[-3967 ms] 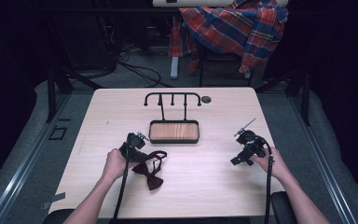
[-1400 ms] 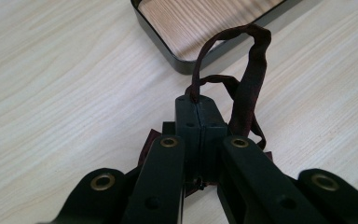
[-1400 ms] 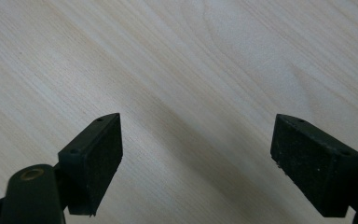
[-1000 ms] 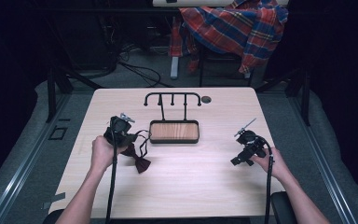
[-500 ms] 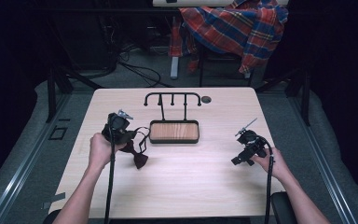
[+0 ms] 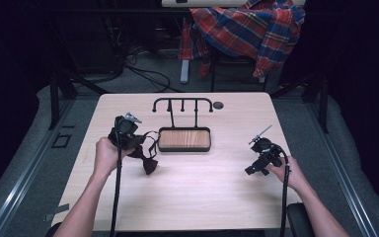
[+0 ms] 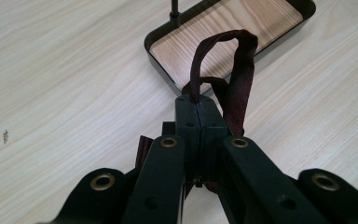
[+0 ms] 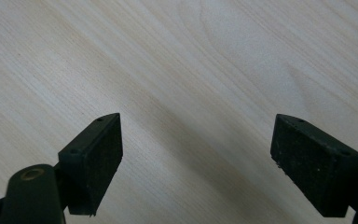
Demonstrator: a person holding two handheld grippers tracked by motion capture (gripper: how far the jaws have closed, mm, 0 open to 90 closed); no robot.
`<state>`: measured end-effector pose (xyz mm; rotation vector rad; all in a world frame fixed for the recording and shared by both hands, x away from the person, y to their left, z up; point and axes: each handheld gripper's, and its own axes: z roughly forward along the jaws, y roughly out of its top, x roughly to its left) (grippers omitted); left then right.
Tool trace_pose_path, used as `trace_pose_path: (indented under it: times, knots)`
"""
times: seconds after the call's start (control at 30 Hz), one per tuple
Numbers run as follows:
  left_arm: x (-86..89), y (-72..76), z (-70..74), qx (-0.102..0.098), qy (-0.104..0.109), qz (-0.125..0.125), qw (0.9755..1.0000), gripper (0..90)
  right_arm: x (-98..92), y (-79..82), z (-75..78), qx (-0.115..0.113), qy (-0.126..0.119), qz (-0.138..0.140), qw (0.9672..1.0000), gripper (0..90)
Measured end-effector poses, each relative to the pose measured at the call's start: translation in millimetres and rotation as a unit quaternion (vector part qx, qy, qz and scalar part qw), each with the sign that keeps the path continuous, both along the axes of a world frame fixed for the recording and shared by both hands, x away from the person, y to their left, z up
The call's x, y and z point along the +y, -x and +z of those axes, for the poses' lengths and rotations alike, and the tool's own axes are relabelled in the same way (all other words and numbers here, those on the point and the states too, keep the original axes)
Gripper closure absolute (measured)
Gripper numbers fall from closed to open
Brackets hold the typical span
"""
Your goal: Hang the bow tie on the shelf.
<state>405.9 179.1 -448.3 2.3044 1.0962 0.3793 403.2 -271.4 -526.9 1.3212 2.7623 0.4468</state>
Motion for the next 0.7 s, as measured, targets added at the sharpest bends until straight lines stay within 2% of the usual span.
trace_pose_path:
  times: [0.13,0.27,0.47,0.57,0.6,0.63,0.67,0.7]
  knots:
    - [1.3,0.3,4.4,-0.007,0.003,0.002,1.0,89.5,-0.5,-0.8,1.6,0.003,0.008,0.008,0.9999,16.6]
    - [1.9,-1.2,7.7,-0.011,0.008,0.004,0.9999,89.5,0.6,1.1,-1.9,-0.008,-0.006,-0.009,0.9999,16.6]
    - [0.0,-2.7,11.7,-0.019,0.008,0.005,0.9998,89.5,-0.5,0.1,0.3,-0.002,0.0,-0.002,1.0,16.6]
    - [-1.2,-4.0,13.9,-0.022,0.009,0.004,0.9997,89.5,-0.6,-0.1,0.0,-0.003,0.003,-0.001,1.0,16.6]
    - [-1.5,-4.2,14.5,-0.023,0.009,0.004,0.9997,89.5,0.4,1.3,-1.9,-0.013,-0.004,-0.011,0.9998,16.6]
    - [-2.2,-5.0,15.7,-0.025,0.01,0.004,0.9996,89.5,0.4,1.4,-2.6,-0.011,-0.011,-0.014,0.9998,16.6]
    - [-2.5,-5.6,16.8,-0.025,0.011,0.003,0.9996,89.5,-0.6,0.0,0.1,-0.001,0.003,-0.002,1.0,16.6]
    - [-3.3,-6.0,17.8,-0.028,0.014,0.005,0.9995,89.5,-0.7,0.0,0.1,0.0,-0.001,-0.003,1.0,16.6]
